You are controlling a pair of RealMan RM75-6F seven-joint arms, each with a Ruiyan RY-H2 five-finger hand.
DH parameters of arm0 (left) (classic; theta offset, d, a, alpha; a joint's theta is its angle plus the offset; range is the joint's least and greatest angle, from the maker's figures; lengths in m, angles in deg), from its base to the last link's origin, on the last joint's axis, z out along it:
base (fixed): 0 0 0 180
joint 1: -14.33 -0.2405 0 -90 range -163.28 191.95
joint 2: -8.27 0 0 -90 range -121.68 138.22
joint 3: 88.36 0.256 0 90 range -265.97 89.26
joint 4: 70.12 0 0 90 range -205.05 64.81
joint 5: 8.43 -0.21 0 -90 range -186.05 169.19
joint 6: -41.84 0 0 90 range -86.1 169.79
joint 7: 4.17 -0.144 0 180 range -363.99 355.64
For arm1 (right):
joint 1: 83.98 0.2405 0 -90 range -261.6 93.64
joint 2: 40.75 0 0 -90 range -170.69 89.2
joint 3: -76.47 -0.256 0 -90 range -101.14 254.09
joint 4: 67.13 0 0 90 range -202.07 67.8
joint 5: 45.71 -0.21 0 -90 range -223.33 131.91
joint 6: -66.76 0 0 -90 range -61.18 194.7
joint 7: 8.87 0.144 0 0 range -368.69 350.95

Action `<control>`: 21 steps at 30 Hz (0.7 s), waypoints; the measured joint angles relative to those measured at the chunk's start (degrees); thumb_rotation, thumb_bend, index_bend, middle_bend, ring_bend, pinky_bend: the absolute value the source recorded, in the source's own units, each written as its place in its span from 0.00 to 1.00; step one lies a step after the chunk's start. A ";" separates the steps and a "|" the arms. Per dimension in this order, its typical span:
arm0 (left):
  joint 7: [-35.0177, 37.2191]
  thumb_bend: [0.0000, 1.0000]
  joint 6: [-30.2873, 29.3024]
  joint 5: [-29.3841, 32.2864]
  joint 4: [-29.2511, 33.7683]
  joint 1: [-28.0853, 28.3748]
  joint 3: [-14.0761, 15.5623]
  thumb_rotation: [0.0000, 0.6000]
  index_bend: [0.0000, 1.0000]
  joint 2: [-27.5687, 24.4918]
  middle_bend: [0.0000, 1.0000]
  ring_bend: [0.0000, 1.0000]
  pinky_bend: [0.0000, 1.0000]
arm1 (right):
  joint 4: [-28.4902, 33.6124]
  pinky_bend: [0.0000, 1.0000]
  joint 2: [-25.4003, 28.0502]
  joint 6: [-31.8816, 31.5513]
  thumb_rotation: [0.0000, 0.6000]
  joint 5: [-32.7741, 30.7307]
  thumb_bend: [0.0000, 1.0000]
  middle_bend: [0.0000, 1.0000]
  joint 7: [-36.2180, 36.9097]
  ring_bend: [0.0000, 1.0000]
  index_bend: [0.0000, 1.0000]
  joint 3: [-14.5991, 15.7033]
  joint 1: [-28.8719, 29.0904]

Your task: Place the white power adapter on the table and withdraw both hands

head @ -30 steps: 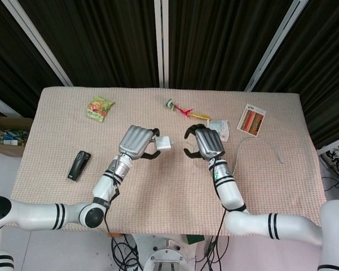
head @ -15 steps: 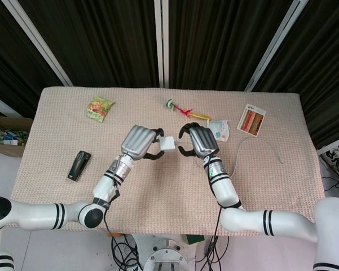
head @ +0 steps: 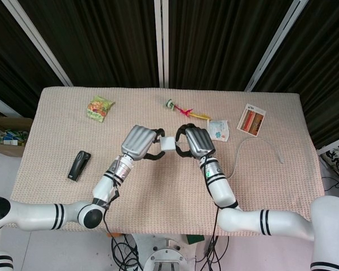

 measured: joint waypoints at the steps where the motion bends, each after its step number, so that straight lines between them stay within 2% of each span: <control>1: 0.01 0.50 -0.03 -0.03 0.02 -0.02 0.02 0.74 0.58 -0.01 0.56 0.83 0.99 | 0.00 0.41 0.00 0.03 1.00 -0.01 0.42 0.37 0.06 0.21 0.60 -0.01 0.01; 7: 0.17 0.50 -0.18 0.04 -0.18 -0.21 0.11 0.75 0.58 -0.14 0.56 0.83 0.99 | 0.16 0.41 0.04 -0.09 1.00 0.50 0.47 0.38 0.53 0.22 0.64 0.16 0.00; 15: 3.23 0.50 -0.51 -1.85 -0.88 -1.77 0.75 0.75 0.58 -0.91 0.56 0.83 0.99 | 0.96 0.41 2.03 -0.97 1.00 1.02 0.48 0.39 0.28 0.22 0.65 1.20 -1.18; 21: 7.44 0.50 0.20 -3.80 -5.49 -3.80 2.42 0.76 0.58 -0.95 0.55 0.83 0.99 | 1.25 0.41 4.74 -1.10 1.00 1.06 0.48 0.38 0.89 0.22 0.65 1.77 -2.81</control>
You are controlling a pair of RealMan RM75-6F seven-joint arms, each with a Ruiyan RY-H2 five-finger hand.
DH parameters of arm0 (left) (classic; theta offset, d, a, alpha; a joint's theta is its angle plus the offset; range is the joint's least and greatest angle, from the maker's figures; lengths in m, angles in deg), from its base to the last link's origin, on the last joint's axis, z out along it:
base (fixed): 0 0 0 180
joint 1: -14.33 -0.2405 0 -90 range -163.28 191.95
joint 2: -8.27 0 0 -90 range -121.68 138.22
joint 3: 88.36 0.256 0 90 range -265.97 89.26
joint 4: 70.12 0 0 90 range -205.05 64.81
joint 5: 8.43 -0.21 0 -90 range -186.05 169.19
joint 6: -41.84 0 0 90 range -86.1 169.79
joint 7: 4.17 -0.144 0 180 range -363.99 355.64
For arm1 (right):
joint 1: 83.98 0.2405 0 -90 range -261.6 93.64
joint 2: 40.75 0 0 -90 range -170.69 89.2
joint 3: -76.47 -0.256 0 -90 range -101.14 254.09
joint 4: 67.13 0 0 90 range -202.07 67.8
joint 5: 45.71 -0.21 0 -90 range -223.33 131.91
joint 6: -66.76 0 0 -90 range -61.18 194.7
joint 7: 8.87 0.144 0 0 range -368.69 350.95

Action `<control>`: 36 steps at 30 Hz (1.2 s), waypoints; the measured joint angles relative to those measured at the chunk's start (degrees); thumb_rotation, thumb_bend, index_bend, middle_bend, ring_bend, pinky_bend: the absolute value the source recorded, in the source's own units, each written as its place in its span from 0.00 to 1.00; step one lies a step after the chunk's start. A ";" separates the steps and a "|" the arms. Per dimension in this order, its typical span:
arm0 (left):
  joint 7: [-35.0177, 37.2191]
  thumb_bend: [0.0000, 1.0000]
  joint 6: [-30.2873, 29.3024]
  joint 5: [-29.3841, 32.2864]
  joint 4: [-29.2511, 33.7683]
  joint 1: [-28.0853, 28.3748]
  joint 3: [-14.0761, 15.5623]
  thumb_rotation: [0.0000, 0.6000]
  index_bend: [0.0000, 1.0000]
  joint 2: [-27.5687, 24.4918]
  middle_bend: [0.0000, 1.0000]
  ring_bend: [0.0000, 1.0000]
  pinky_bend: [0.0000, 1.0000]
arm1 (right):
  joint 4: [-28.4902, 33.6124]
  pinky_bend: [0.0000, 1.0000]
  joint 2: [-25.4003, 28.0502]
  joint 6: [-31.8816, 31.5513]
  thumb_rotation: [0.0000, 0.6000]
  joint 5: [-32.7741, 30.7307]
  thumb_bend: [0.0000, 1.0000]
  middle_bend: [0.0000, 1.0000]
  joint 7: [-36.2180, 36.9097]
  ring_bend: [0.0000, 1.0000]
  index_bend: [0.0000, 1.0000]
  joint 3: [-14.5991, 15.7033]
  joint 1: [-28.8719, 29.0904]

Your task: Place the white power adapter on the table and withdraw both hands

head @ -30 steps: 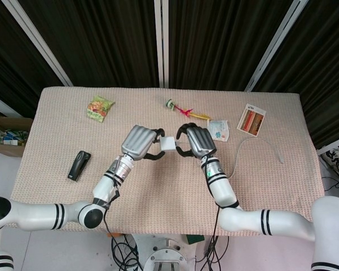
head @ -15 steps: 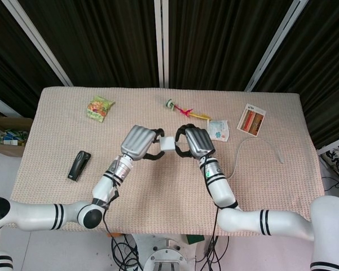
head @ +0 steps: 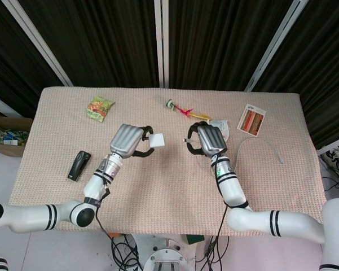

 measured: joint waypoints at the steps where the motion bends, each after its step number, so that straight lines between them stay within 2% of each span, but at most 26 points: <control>1: 0.36 0.50 0.32 -0.10 -1.22 -0.22 0.32 0.77 0.58 0.19 0.55 0.83 0.99 | -0.10 0.41 0.32 0.16 1.00 -0.18 0.48 0.38 0.15 0.22 0.65 0.03 -0.18; 6: 1.89 0.50 2.63 -0.14 -9.18 -1.23 2.03 0.78 0.58 2.50 0.54 0.83 0.98 | -1.72 0.36 0.58 1.74 1.00 -1.36 0.47 0.36 0.73 0.22 0.62 0.23 -0.37; 8: 2.25 0.49 3.77 0.25 -11.99 -1.63 2.48 0.78 0.57 3.76 0.53 0.81 0.96 | -2.59 0.32 0.37 2.57 1.00 -2.29 0.45 0.33 0.32 0.21 0.54 0.41 -0.01; 10: 2.29 0.45 4.79 0.97 -13.27 -1.94 2.75 0.78 0.49 4.49 0.46 0.72 0.91 | -3.38 0.28 0.13 3.31 1.00 -3.21 0.40 0.30 -0.08 0.19 0.42 0.46 0.42; 13: 1.31 0.35 5.48 2.00 -13.12 -2.31 3.01 0.78 0.31 4.74 0.33 0.51 0.77 | -4.40 0.25 -0.11 4.61 1.00 -4.24 0.33 0.26 -0.17 0.15 0.21 0.41 0.94; 14: 1.06 0.32 5.41 2.08 -12.66 -2.50 3.05 0.78 0.28 4.73 0.30 0.45 0.71 | -4.49 0.25 -0.07 4.90 1.00 -4.39 0.31 0.25 0.06 0.14 0.17 0.40 0.98; 16: 1.01 0.29 5.08 1.98 -11.73 -2.86 3.05 0.77 0.23 4.51 0.26 0.39 0.62 | -4.30 0.24 0.29 5.08 1.00 -4.01 0.29 0.22 0.66 0.13 0.13 0.38 0.81; 17: 1.14 0.29 4.62 1.69 -10.99 -3.21 3.03 0.77 0.22 4.20 0.24 0.37 0.58 | -3.96 0.24 0.79 5.10 1.00 -3.50 0.28 0.22 1.18 0.13 0.12 0.37 0.53; 21: 2.57 0.26 2.08 -0.43 -8.29 -5.16 3.12 0.75 0.22 1.87 0.24 0.34 0.51 | -1.95 0.24 3.78 4.93 1.00 -1.20 0.28 0.22 3.05 0.12 0.12 0.54 -1.15; 25: 3.87 0.24 -1.65 -3.73 -6.51 -8.18 3.88 0.74 0.22 -2.32 0.24 0.29 0.41 | 0.46 0.24 8.49 4.29 1.00 2.79 0.29 0.23 5.20 0.12 0.16 1.35 -3.95; 28: 5.13 0.21 -5.62 -5.63 -4.75 -11.36 4.69 0.73 0.22 -5.97 0.24 0.27 0.37 | 1.99 0.24 12.45 3.22 1.00 8.06 0.30 0.23 7.90 0.12 0.19 2.65 -7.08; 33: 7.89 0.21 -14.38 -10.18 -2.21 -19.09 7.39 0.73 0.22 -13.36 0.23 0.21 0.28 | 3.76 0.24 20.28 -0.22 1.00 20.47 0.30 0.21 16.59 0.11 0.19 6.41 -15.09; 36: 10.07 0.21 -18.84 -12.75 -1.05 -24.19 9.68 0.80 0.22 -17.97 0.22 0.18 0.22 | 3.91 0.19 24.88 -3.89 1.00 28.20 0.30 0.17 23.35 0.07 0.17 9.45 -21.15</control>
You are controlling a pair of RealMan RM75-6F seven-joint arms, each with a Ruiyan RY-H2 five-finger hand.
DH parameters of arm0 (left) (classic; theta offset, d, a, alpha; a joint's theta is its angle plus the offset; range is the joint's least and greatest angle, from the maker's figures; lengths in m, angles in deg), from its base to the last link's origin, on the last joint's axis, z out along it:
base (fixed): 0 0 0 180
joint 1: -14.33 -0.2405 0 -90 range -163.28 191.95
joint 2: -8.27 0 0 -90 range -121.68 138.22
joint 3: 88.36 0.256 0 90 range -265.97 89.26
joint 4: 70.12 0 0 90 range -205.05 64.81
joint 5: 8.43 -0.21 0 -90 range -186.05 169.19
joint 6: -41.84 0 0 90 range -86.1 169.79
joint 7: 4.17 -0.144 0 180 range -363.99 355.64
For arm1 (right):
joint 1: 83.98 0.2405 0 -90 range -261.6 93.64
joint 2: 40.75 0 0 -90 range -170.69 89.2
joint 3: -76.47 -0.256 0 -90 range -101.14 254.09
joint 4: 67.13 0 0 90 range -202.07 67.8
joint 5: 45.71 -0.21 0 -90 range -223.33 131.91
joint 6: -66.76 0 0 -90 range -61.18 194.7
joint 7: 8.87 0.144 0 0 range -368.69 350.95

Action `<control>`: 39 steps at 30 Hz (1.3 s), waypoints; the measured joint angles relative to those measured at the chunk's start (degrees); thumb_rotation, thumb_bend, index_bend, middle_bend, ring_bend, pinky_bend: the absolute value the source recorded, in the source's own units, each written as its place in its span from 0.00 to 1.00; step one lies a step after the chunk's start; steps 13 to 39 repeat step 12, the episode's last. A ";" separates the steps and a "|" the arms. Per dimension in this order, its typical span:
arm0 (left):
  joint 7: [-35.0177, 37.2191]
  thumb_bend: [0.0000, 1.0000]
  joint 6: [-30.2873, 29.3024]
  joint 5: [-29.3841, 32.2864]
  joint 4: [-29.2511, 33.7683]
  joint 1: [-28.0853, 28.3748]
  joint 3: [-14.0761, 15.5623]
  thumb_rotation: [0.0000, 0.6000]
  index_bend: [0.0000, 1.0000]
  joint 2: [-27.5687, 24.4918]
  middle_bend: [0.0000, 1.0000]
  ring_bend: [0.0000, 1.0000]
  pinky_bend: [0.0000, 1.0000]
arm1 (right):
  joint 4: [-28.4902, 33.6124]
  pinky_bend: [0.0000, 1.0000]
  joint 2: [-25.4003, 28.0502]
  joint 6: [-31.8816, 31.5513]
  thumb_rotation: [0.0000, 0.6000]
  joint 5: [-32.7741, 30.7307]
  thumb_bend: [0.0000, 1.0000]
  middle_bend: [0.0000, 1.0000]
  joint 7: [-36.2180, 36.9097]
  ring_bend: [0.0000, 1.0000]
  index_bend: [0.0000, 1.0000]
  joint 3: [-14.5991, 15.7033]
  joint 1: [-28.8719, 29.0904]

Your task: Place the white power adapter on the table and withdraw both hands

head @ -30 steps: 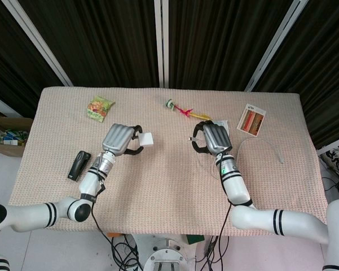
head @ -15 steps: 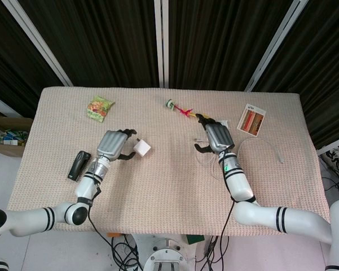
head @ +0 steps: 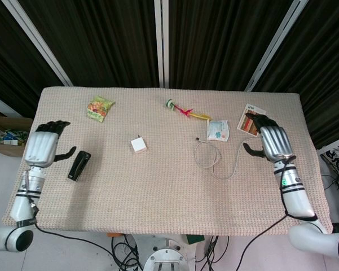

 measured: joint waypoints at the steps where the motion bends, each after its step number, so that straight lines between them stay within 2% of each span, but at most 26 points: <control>1: 0.81 0.21 -1.09 -0.78 0.22 -1.47 0.76 0.84 0.22 -1.31 0.21 0.17 0.21 | -0.13 0.18 1.24 -1.34 1.00 2.18 0.30 0.16 2.08 0.05 0.16 0.95 -1.85; 7: 5.32 0.21 -8.85 -5.19 0.60 -10.85 4.80 0.98 0.22 -5.78 0.21 0.17 0.21 | -3.26 0.12 6.73 -10.27 1.00 12.86 0.30 0.13 15.33 0.01 0.13 6.70 -12.17; 12: 8.82 0.21 -17.26 -8.58 0.39 -19.11 7.53 1.00 0.22 -6.76 0.21 0.17 0.21 | -9.63 0.11 8.13 -16.74 1.00 19.05 0.32 0.13 23.36 0.00 0.13 10.92 -19.34; 39: 8.82 0.21 -17.26 -8.58 0.39 -19.11 7.53 1.00 0.22 -6.76 0.21 0.17 0.21 | -9.63 0.11 8.13 -16.74 1.00 19.05 0.32 0.13 23.36 0.00 0.13 10.92 -19.34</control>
